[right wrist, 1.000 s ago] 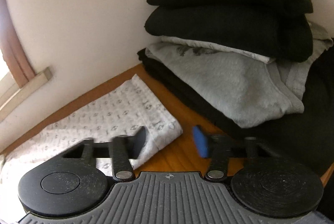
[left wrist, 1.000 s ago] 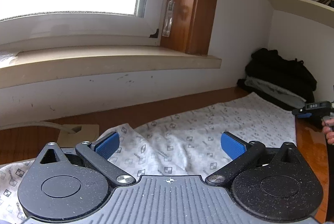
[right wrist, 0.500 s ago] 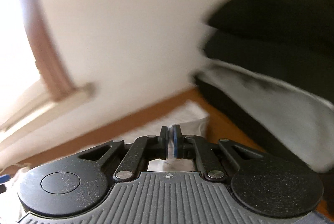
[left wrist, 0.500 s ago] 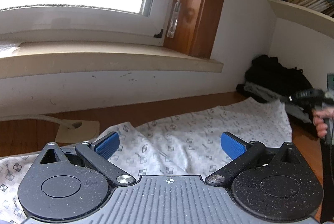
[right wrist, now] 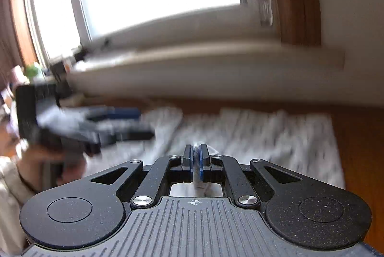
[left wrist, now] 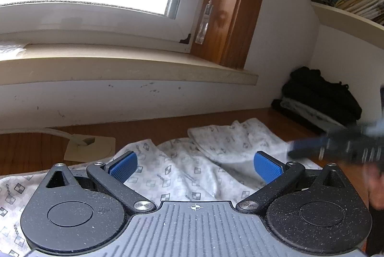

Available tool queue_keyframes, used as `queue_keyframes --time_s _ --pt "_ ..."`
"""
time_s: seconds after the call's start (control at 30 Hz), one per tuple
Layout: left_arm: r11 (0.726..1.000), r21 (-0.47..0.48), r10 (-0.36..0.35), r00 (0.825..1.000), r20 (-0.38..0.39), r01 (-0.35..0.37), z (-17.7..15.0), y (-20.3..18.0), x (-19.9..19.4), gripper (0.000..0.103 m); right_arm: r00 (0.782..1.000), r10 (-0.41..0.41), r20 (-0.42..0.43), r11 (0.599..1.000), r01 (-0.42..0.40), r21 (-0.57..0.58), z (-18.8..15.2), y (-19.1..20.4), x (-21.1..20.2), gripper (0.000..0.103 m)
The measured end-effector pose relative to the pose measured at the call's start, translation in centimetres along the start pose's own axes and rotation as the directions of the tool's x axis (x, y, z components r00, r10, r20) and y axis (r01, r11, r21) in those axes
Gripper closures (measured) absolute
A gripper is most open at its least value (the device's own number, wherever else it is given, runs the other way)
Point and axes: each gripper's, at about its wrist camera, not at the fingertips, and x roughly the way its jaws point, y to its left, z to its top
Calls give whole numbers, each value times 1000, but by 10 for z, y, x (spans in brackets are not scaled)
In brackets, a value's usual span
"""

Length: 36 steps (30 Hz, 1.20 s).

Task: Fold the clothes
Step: 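Pinch the white garment's edge with the right gripper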

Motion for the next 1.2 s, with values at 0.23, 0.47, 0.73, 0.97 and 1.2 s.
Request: queue_keyframes --time_s 0.23,0.47,0.73,0.97,1.2 --pt "1000 0 -2 1000 -2 2 -1 0 1 0 996 44 -81 998 -48 -49 -16 6 3 89" --pt "1000 -3 -3 1000 -4 3 -2 0 1 0 996 -32 -81 986 19 -164 -24 19 6 80" --pt "1000 -3 -4 1000 0 4 -2 0 0 0 996 -84 -44 961 69 -266 -32 32 -1 65" --pt "1000 -2 -6 1000 -1 6 -2 0 0 0 994 -101 -51 957 83 -278 -36 33 18 66" --pt "996 -79 25 997 -77 -31 5 6 10 0 997 -74 21 970 77 -232 -32 24 6 96"
